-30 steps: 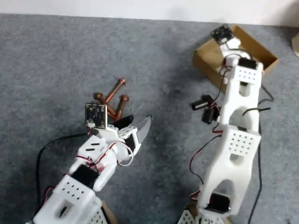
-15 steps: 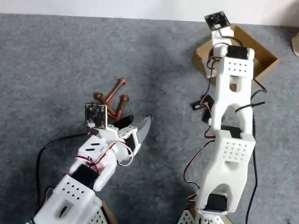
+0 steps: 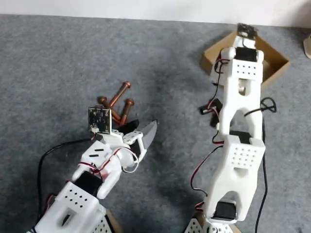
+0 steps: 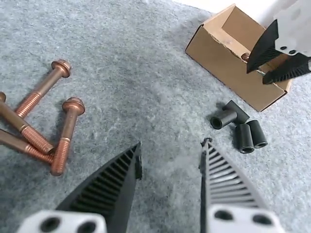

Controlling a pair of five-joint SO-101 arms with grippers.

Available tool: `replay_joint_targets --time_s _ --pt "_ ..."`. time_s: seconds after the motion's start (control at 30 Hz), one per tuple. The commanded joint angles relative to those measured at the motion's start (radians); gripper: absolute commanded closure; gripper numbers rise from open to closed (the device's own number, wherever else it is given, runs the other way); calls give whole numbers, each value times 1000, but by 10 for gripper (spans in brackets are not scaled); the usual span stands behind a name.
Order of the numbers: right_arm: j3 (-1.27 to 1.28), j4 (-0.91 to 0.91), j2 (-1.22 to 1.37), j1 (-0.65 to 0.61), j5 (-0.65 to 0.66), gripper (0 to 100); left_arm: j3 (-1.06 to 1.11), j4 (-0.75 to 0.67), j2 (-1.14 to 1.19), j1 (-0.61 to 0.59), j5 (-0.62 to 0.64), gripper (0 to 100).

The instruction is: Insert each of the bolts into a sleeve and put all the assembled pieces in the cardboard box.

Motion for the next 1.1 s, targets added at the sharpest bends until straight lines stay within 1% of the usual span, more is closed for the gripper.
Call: replay_joint_targets --time_s 0.0,0.13,0.3,0.53,0.8,0.9,1.07 --pt "-38 38 -33 -27 -147 861 -15 -26 -5 -13 -6 808" --pt "-39 64 56 -36 -293 861 -15 -28 -5 -47 0 808" --pt "-44 64 154 -38 -344 861 -15 -28 -5 -50 0 808" --pt "-47 54 226 -35 -371 861 -15 -28 -5 -48 0 808" --pt "-47 -10 298 -31 -399 861 -15 -28 -5 -47 -5 808" --pt "-47 -1 311 -41 -399 864 -15 -28 -5 -48 -5 808" --pt "-41 5 305 -91 -393 869 -33 -25 -5 -51 5 809"
